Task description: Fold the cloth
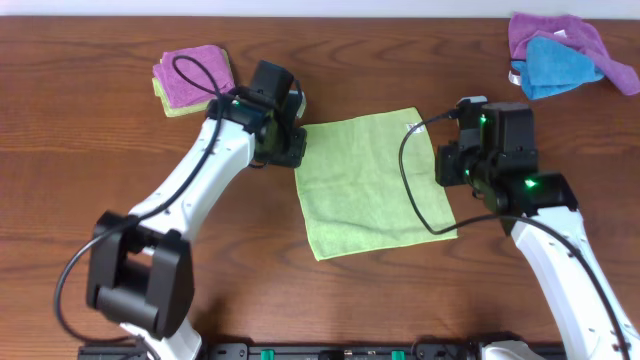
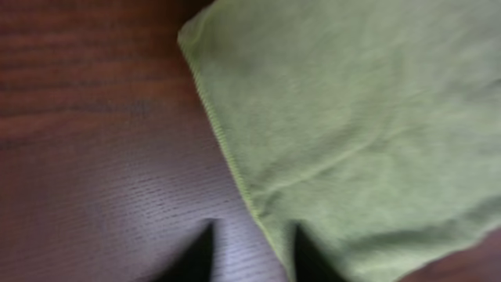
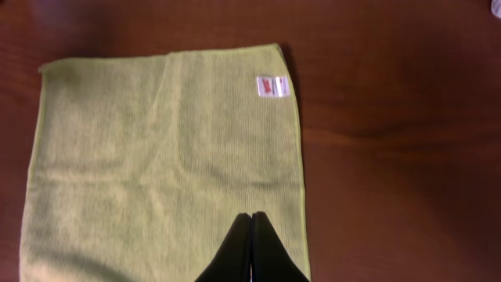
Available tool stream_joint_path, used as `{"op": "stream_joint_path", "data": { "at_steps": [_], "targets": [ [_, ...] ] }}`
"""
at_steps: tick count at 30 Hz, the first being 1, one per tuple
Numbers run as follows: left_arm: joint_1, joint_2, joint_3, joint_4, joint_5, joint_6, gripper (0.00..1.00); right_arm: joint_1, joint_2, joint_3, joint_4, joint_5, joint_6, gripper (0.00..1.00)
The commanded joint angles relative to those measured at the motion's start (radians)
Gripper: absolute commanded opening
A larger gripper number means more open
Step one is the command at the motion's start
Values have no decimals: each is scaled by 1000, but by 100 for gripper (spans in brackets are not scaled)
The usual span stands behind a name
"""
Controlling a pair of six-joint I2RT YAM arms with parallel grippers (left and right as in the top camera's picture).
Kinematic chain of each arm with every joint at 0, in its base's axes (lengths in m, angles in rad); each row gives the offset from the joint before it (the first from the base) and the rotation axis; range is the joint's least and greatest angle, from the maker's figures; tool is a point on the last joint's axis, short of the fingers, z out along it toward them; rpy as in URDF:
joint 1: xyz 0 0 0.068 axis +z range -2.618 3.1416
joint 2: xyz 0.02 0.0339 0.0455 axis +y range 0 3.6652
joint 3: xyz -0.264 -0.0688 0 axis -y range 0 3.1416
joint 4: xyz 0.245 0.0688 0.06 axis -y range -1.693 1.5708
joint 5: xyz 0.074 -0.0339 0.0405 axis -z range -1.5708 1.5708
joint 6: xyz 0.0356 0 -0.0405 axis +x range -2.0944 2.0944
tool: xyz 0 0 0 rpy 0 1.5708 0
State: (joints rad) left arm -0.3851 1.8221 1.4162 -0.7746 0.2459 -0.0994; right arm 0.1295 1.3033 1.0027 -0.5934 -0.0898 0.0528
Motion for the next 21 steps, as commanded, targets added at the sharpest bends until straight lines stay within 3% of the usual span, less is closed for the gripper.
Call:
{"op": "stream_joint_path", "data": {
  "at_steps": [1,7,12,18,21],
  "targets": [
    [4,42,19,-2,-44,36,6,-6,11,-2,14,-4,22,2],
    [6,41,19,-23,-37,21,6,-6,10,-2,-5,-5,79,2],
    [6,41,19,-29,-12,-84,5,-6,10,-2,-24,-5,109,1],
    [-10,46,19,111,-121,-85,6,0,10,-2,-147,-56,132,2],
    [-8,68,19,152,-65,-74,5,3,10,-3,-175,-37,126,2]
  ]
}}
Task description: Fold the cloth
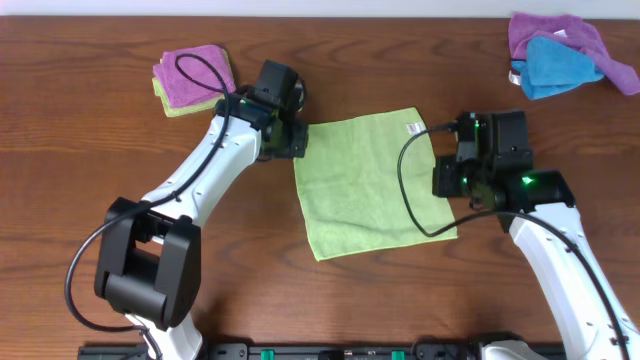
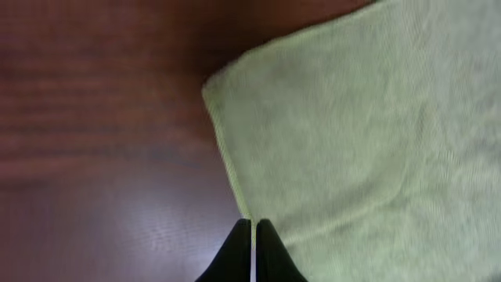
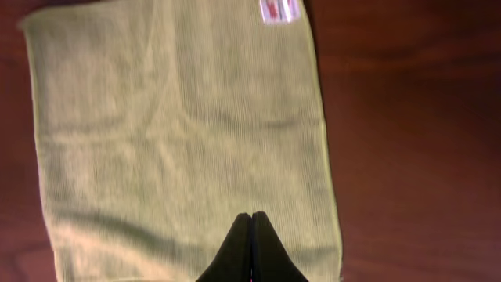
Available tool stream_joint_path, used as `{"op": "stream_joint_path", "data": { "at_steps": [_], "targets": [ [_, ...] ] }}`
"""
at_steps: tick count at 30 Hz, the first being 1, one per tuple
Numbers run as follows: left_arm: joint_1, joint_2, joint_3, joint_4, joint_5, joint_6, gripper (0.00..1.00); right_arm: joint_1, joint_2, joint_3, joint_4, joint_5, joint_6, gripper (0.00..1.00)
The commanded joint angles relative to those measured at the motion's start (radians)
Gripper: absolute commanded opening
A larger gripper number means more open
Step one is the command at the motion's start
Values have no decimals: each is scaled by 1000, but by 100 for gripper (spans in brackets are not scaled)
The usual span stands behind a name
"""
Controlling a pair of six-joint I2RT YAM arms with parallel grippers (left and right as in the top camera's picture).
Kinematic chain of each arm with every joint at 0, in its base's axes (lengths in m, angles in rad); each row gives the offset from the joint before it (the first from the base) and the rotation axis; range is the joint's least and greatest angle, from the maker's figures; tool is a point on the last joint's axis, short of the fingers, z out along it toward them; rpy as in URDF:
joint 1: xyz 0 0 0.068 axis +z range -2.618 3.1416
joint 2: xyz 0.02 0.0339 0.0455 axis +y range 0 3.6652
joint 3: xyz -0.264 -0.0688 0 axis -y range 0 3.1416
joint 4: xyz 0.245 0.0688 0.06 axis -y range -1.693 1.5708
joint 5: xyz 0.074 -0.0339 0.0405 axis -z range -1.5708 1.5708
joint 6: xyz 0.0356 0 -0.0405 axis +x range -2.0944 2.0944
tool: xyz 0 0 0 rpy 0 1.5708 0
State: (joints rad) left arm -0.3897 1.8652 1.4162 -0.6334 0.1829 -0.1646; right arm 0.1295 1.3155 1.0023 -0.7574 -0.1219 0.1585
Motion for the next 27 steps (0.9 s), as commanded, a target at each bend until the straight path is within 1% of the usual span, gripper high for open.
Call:
{"op": "stream_joint_path", "data": {
  "at_steps": [1,4,7,10,16,22,27],
  "targets": [
    [-3,34,19,20,8,-9,5,2,-2,-5,-21,-5,20,2],
    [-4,67,19,49,21,4,6,3,-2,-47,-36,-5,29,1],
    [-26,105,19,53,24,13,6,3,-3,-127,-16,-6,77,2],
    [-56,126,19,56,16,47,6,3,-3,-154,-16,-5,81,2],
    [-103,165,19,74,-145,60,6,3,-2,-197,13,43,81,2],
    [-101,203,19,129,-207,60,6,3,-2,-236,24,43,93,2],
    [-101,229,19,169,-229,60,6,3,-2,-284,25,27,114,1]
  ]
}}
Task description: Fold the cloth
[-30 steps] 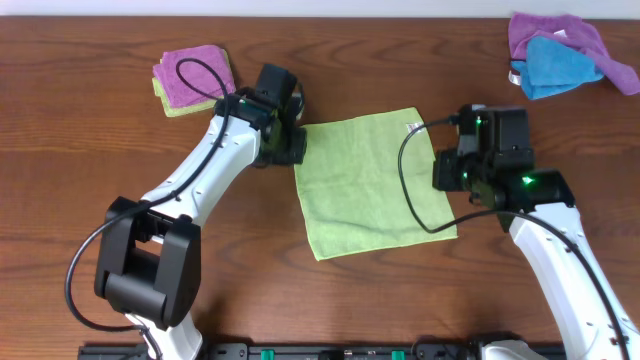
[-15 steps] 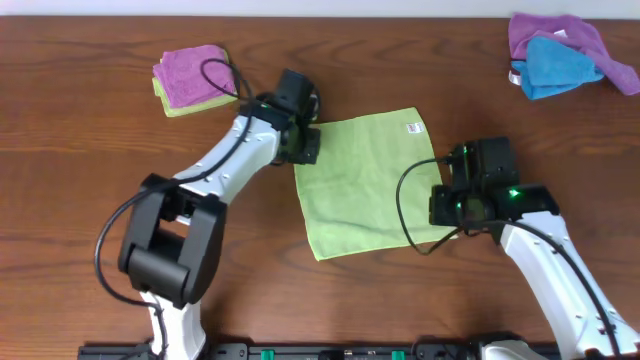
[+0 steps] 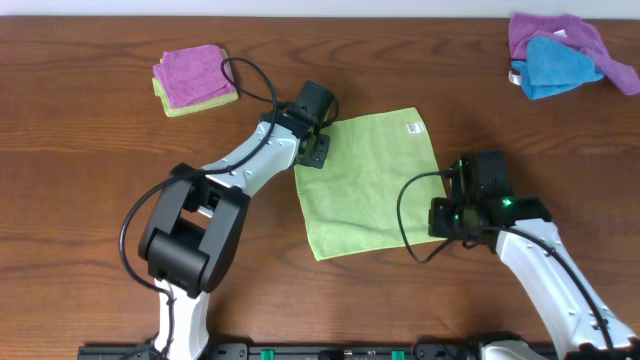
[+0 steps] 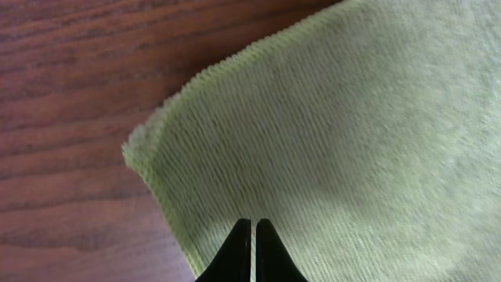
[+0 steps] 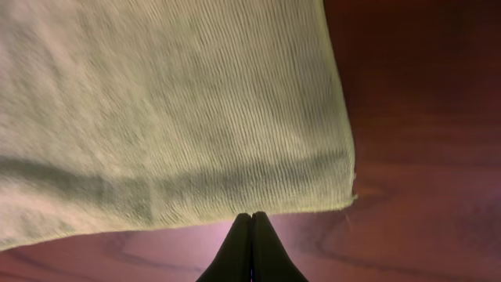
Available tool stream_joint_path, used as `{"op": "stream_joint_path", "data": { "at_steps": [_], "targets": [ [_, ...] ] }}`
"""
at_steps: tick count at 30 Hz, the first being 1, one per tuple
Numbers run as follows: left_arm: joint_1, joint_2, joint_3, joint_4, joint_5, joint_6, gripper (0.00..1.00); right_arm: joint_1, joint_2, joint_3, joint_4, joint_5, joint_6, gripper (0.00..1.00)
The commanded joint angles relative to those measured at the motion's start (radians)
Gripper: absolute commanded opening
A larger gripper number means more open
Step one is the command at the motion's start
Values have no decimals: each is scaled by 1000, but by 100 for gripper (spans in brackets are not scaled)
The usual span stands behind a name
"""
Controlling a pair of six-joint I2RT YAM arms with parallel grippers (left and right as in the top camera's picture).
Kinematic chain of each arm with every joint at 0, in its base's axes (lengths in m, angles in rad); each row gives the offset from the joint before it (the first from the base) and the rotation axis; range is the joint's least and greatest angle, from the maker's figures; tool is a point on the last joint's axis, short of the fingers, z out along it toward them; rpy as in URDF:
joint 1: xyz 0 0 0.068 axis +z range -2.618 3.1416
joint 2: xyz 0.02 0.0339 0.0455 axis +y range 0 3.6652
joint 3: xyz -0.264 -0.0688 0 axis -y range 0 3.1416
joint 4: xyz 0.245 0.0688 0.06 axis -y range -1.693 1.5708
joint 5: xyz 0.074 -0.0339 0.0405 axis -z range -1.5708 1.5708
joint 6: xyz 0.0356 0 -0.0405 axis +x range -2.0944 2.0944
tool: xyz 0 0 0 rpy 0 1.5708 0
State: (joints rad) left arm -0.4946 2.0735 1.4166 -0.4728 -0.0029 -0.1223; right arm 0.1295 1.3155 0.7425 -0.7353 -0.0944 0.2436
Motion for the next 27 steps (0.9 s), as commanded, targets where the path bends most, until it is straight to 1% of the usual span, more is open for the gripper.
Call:
{"op": "stream_joint_path", "data": {
  "at_steps": [1,6,9,13,19,27],
  "targets": [
    [3,25,19,14,-52,18,5,3,-2,-29,3,1,29,1],
    [3,32,19,61,-104,18,5,3,-2,-50,39,5,29,1],
    [3,32,19,85,-111,18,6,3,-1,-69,70,16,30,1],
    [4,32,19,103,-108,19,6,3,3,-101,105,16,30,1],
    [5,32,19,150,-69,56,6,3,37,-122,140,16,40,2],
    [5,32,19,145,-51,56,6,2,48,-122,172,19,40,1]
  ]
}}
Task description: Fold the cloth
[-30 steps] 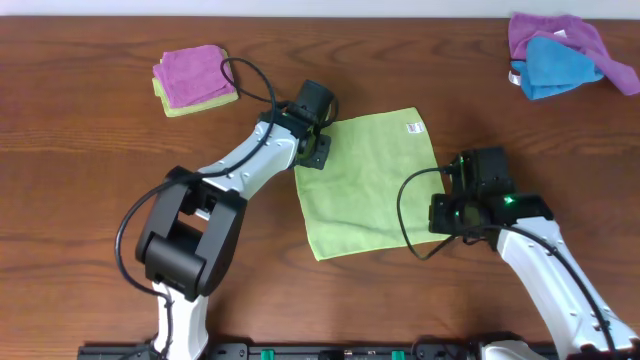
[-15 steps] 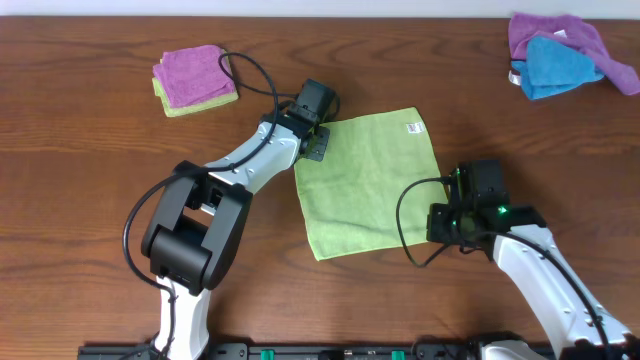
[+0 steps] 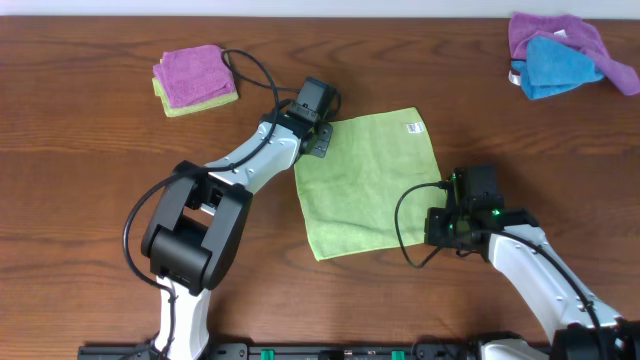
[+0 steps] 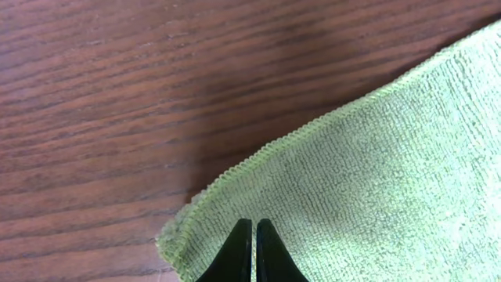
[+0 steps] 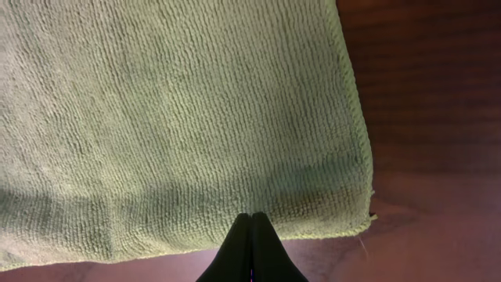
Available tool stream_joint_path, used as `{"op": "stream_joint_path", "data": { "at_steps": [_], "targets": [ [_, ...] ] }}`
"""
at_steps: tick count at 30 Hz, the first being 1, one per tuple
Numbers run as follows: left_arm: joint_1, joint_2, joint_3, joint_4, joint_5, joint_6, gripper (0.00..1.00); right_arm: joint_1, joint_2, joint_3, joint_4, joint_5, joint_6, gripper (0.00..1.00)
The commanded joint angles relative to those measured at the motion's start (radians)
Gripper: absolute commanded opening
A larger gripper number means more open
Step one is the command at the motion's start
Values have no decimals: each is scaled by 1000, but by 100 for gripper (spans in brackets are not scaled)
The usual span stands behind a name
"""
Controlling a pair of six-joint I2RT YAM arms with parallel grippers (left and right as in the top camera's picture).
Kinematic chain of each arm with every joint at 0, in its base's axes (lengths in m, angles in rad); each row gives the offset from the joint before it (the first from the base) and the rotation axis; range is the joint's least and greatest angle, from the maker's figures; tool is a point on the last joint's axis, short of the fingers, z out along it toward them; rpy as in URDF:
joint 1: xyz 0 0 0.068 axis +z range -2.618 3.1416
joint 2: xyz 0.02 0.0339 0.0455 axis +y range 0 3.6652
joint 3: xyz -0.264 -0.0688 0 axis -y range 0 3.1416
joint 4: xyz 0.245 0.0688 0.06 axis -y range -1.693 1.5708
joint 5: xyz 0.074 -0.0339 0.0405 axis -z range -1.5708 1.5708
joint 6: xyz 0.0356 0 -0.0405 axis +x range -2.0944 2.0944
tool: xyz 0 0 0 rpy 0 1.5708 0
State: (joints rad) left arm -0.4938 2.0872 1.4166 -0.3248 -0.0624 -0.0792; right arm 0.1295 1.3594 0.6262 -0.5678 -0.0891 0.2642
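A light green cloth (image 3: 370, 185) lies spread flat in the middle of the table, its white tag at the far right corner. My left gripper (image 3: 319, 145) is down at the cloth's far left corner. Its fingers are shut, and the tips (image 4: 253, 225) rest on the cloth (image 4: 360, 188) just inside that corner. My right gripper (image 3: 442, 227) is at the near right corner. It is shut too, with its tips (image 5: 252, 217) at the near edge of the cloth (image 5: 172, 117). Nothing shows a fold of cloth between either pair of fingers.
A folded purple cloth on a green one (image 3: 195, 78) lies at the far left. A purple and a blue cloth (image 3: 562, 52) are bunched at the far right corner. Bare brown wood (image 3: 90, 190) surrounds the green cloth.
My left gripper has shifted slightly toward the far left corner, so the cloth's far edge now shows ahead of its tips. My right gripper has edged closer to the near right corner. The cloth is unchanged.
At first my left gripper was open beside the cloth's left edge and the right was shut above the cloth's right part. Then the left was shut. Later the left sat over the far left corner and the right at the near right corner, as now.
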Motion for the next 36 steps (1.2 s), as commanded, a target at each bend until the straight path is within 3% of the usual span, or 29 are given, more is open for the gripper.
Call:
{"op": "stream_joint_path", "data": {
  "at_steps": [1,20,27,36],
  "targets": [
    [5,19,19,-2,8,13,6,3,5,-6,8,27,19,2],
    [26,103,19,14,12,13,6,2,147,-6,114,92,20,1],
    [48,103,19,26,15,45,6,3,220,-6,83,14,49,2],
    [88,103,19,73,53,89,6,141,217,-6,62,-25,126,2]
  ]
}}
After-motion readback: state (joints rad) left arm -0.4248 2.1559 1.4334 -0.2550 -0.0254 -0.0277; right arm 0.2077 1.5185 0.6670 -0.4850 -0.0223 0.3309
